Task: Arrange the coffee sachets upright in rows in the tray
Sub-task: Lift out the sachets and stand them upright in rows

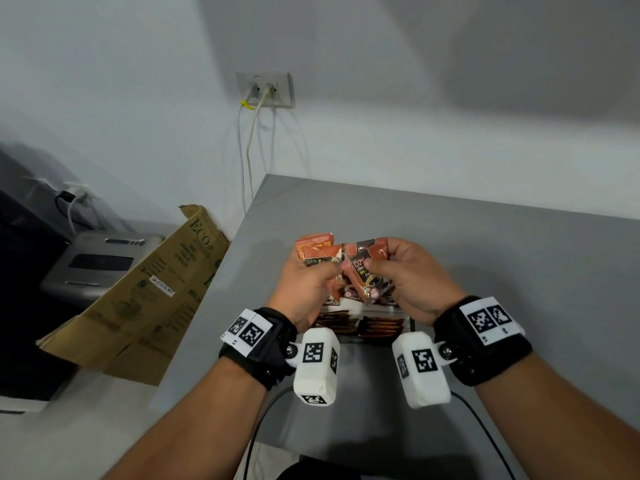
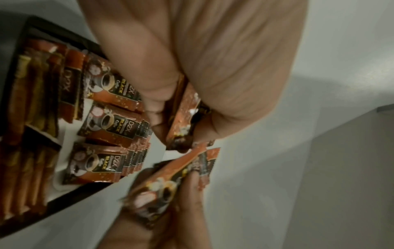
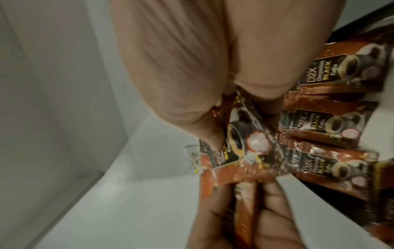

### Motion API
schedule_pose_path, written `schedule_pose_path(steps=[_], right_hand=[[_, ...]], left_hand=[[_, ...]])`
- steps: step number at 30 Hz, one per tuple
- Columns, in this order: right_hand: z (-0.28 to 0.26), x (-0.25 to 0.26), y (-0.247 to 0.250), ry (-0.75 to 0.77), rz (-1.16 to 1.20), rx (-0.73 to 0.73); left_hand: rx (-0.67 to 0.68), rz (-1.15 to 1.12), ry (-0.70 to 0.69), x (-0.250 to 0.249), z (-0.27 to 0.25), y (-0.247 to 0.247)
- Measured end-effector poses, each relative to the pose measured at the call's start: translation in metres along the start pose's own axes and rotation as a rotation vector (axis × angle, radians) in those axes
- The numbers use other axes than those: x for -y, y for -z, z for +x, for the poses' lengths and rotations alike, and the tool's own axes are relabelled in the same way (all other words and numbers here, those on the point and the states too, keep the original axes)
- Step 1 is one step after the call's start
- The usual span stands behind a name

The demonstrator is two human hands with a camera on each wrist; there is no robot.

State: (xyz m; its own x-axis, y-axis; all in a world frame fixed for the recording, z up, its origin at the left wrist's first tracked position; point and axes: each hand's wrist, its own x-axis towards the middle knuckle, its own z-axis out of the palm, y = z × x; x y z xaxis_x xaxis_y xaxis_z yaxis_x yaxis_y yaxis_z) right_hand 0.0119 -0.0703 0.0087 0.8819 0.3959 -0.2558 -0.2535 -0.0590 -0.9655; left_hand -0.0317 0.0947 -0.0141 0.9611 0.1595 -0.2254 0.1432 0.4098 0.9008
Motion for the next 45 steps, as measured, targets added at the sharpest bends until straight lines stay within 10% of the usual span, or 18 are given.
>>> schedule_pose_path(steps=[10, 16, 45], right_hand=[[-0.001, 0.0, -0.002, -0.008, 0.044, 0.031], [-0.006, -0.007, -0.003, -0.04, 0.024, -0.025], [-0.002, 0.007, -0.015, -0.108, 0.422, -0.11]], left_hand=[[0.098, 0.251, 0.031, -0.002, 0.001, 0.001], [-0.112, 0.091, -0.025, -0.003, 0.005, 0.006], [0.003, -0.192, 0.171, -0.005, -0.007, -0.003]])
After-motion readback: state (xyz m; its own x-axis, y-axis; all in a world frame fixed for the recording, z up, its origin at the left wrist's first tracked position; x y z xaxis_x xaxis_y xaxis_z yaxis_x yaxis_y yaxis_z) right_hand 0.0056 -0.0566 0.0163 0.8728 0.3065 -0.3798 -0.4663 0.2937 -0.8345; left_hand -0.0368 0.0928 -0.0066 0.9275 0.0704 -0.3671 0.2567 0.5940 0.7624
